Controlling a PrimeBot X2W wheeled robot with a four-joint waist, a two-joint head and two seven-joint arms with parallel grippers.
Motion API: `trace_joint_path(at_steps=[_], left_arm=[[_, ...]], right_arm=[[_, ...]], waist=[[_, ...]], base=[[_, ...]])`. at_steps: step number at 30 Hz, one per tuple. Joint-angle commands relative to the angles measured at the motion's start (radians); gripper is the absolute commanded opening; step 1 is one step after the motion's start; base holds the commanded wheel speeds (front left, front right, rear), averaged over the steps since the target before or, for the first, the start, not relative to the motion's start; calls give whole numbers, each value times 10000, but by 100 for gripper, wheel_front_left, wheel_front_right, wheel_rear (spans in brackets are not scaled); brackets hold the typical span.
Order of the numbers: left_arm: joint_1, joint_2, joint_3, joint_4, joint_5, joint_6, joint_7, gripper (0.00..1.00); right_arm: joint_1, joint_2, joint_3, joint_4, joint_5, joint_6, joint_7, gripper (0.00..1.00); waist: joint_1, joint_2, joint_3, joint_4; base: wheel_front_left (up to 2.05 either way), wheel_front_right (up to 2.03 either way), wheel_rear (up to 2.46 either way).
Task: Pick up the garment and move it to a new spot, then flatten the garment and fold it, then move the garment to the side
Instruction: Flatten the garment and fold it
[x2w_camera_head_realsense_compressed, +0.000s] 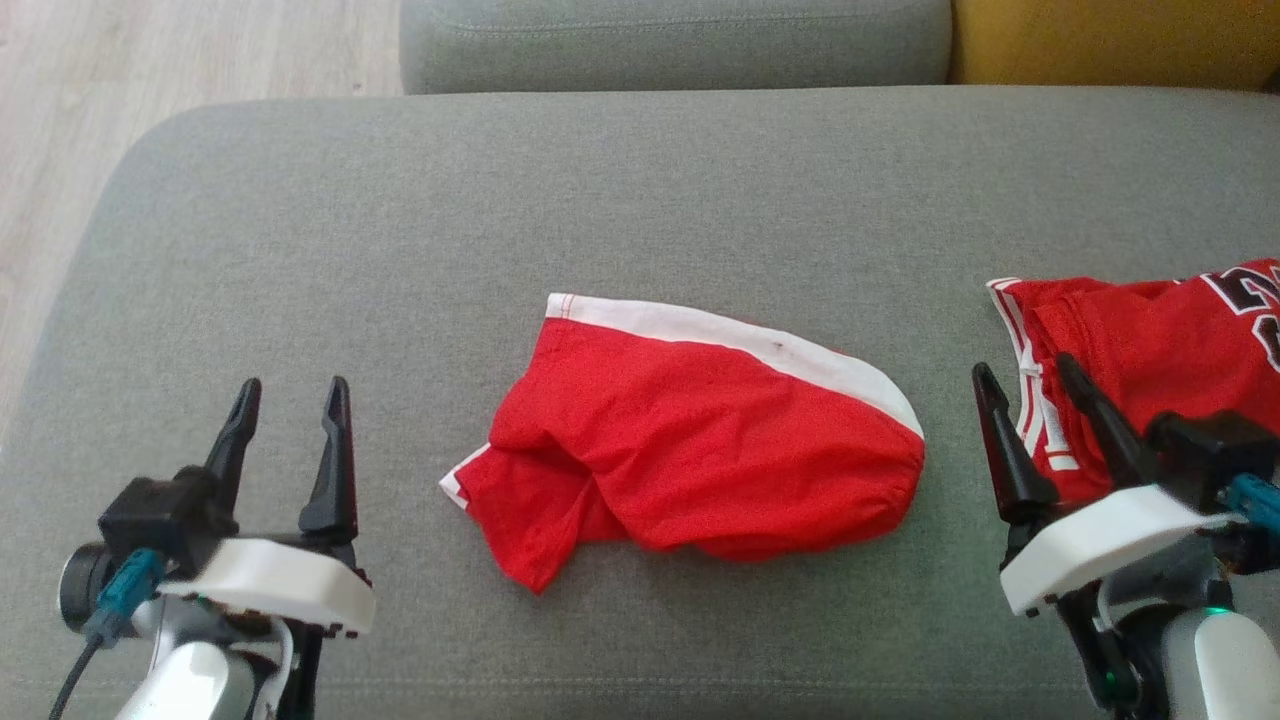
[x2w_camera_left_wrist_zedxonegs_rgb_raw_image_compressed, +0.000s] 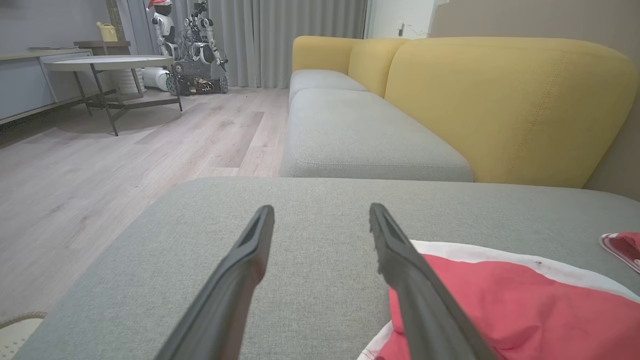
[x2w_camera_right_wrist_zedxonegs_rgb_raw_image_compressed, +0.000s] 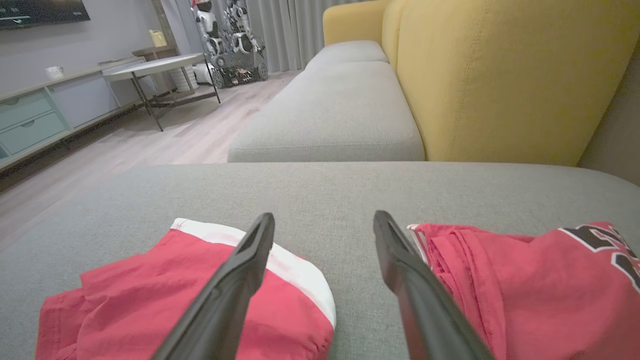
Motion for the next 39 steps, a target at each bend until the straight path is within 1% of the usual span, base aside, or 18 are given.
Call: trace_joint_path(at_steps=[1, 7, 17, 20, 22, 25, 30, 33, 36, 37, 38, 39], left_arm=[[-360, 319, 382, -355, 113, 47, 40, 100], [-339, 375, 224, -433, 200, 69, 180, 100], [-421, 395, 121, -470, 199, 48, 239, 100], [-588, 374, -23, -463, 239, -65, 298, 100], [-860, 312, -197, -411, 259, -253, 374, 100], [-1588, 72, -532, -224, 300, -637, 503, 100], [-3122, -670, -1228, 642, 260, -1401, 911, 100], [-4049, -1159, -1552, 1637, 135, -1909, 1134, 100], [-5012, -1595, -1713, 3061, -66, -2466, 1277, 100], [-5309, -1716, -1732, 3638, -132, -2618, 1323, 100], [-5309, -1716, -1732, 3638, -132, -2618, 1323, 100], [-5808, -1947, -1718, 4849, -321, -2879, 1439, 100]], right_arm=[[-449, 3, 167, -358, -95, -7, -208, 100], [-364, 143, 93, -167, -219, -7, -602, 100], [-374, 199, 92, -15, -124, -7, -737, 100], [-401, 203, 98, -12, -104, -7, -734, 100], [-435, 205, 91, -28, -71, -7, -735, 100], [-529, 206, 67, -65, -89, -7, -727, 100], [-758, 206, 146, -110, -98, -7, -745, 100], [-915, 207, 218, -121, -89, -7, -762, 100], [-1100, 207, 322, -136, -83, -7, -804, 100], [-1166, 207, 371, -126, -79, -7, -824, 100], [-1166, 207, 371, -126, -79, -7, -824, 100], [-1282, 207, 485, -92, -55, -7, -860, 100]], waist=[[0, 0, -26, 17], [0, 0, -45, -13], [0, 0, 20, -13], [0, 0, 89, -12], [0, 0, 186, -7], [0, 0, 427, -9], [0, 0, 906, -215], [0, 0, 1246, -411], [0, 0, 1615, -633], [0, 0, 1721, -721], [0, 0, 1721, -721], [0, 0, 1934, -908]], base=[[0, 0, 0], [0, 0, 0], [0, 0, 0], [0, 0, 0], [0, 0, 0], [0, 0, 0], [0, 0, 0], [0, 0, 0], [0, 0, 0], [0, 0, 0], [0, 0, 0], [0, 0, 0]])
